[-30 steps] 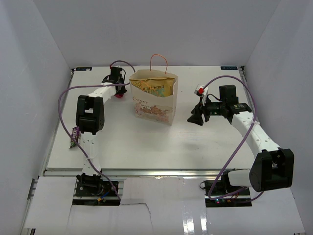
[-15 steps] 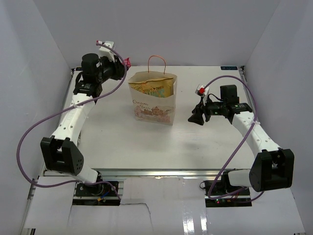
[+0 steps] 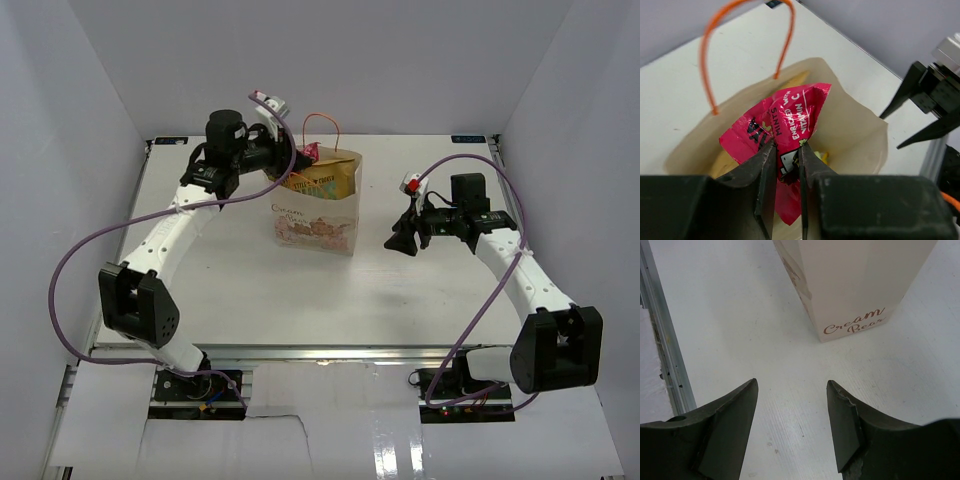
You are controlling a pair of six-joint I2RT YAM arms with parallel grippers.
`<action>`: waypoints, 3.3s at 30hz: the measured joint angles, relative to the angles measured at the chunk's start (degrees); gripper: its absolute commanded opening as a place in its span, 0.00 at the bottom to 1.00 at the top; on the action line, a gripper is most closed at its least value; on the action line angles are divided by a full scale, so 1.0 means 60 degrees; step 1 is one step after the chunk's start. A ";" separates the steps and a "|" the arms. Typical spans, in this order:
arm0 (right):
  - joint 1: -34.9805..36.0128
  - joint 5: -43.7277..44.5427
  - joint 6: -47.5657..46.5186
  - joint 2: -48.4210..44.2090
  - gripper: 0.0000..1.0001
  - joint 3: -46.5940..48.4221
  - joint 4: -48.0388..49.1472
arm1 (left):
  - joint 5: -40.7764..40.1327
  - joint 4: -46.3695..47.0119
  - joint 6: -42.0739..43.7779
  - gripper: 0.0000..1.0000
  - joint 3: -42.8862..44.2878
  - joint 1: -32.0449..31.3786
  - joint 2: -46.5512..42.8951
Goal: Place the snacks into the paper bag
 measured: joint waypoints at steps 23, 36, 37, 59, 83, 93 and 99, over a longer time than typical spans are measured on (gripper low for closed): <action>0.0000 0.0033 0.0000 -0.0721 0.63 -0.0324 -0.0007 | -0.6841 -0.0838 -0.1217 0.86 -0.0637 -0.0863 -0.1588; 0.0000 0.0000 -0.0120 -0.0692 0.63 -0.0419 -0.0248 | -1.2932 -0.4360 -0.4419 0.87 -0.5716 0.4481 -0.2597; 0.0000 0.0000 -0.0175 -0.0645 0.63 -0.0397 -0.0339 | -1.3085 -0.4375 -0.4335 0.89 -0.5887 0.4503 -0.2597; 0.0000 0.0197 -0.0780 -0.0004 0.63 0.0528 -0.1424 | -1.2054 -0.1996 -0.2772 0.40 -0.5876 0.5133 0.0652; 0.0000 0.0313 -0.0783 -0.0055 0.63 0.0528 -0.1435 | -0.0608 0.1308 -0.3945 0.00 -0.3891 0.3963 -0.2106; -0.0004 0.0313 -0.0787 -0.0397 0.63 0.0437 -0.1424 | 0.1315 0.1752 -0.2208 0.02 -0.0900 0.1614 -0.1625; -0.0007 0.0317 -0.0783 -0.0466 0.63 0.0335 -0.1428 | 0.1920 0.1137 -0.1464 0.09 0.0495 0.0667 -0.0251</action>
